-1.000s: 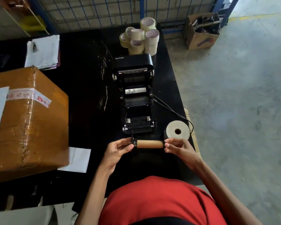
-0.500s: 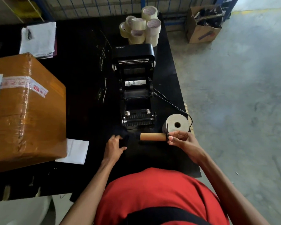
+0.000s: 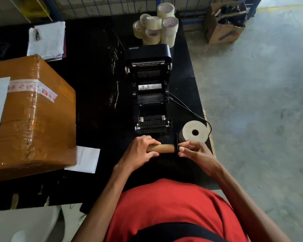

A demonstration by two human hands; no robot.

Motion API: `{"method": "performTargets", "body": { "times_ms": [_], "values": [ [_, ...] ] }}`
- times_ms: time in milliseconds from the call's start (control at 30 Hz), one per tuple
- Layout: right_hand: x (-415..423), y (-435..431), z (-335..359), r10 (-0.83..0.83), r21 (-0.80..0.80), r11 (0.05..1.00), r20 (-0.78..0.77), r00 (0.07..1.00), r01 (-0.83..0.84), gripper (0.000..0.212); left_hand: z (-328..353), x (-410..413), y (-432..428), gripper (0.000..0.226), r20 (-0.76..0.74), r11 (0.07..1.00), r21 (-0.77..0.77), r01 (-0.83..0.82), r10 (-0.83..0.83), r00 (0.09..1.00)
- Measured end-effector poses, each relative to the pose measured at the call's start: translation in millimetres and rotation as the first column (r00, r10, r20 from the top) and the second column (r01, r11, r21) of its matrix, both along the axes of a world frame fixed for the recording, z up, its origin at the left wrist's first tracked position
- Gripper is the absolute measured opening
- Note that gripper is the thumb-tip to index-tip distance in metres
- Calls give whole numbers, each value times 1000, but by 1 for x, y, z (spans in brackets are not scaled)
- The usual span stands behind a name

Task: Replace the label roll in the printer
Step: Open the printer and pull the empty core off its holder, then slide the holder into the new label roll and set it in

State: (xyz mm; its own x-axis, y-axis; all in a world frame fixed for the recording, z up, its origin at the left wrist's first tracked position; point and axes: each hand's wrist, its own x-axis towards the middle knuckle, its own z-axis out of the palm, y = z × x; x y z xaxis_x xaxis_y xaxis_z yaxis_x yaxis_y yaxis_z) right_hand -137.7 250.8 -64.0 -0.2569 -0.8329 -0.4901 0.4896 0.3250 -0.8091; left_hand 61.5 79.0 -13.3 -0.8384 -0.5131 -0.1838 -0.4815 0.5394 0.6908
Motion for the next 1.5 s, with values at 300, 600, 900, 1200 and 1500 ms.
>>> {"method": "performTargets", "body": {
  "times_ms": [300, 600, 900, 1200, 1500],
  "values": [
    [-12, 51, -14, -95, 129, 987, -49, 994, 100, 25, -35, 34, -17, 40, 260, 994, -98, -39, 64, 964],
    [-2, 59, -54, -134, 367, 917, -83, 988, 155, 4, -73, -2, -8, 38, 327, 988, -136, -67, 109, 939],
    [-8, 38, -58, 3, 550, 788, -453, 892, 277, 21, -84, -9, -8, 53, 344, 969, -217, -115, 187, 920],
    [-28, 35, -13, 221, 250, 945, -963, 155, 210, 70, -41, -75, 20, 33, 96, 927, 318, -201, 179, 979],
    [-38, 16, -28, 261, 281, 958, -935, 238, 53, 61, -45, -123, 29, 45, 212, 783, 550, -291, 206, 955]
  ]
}}
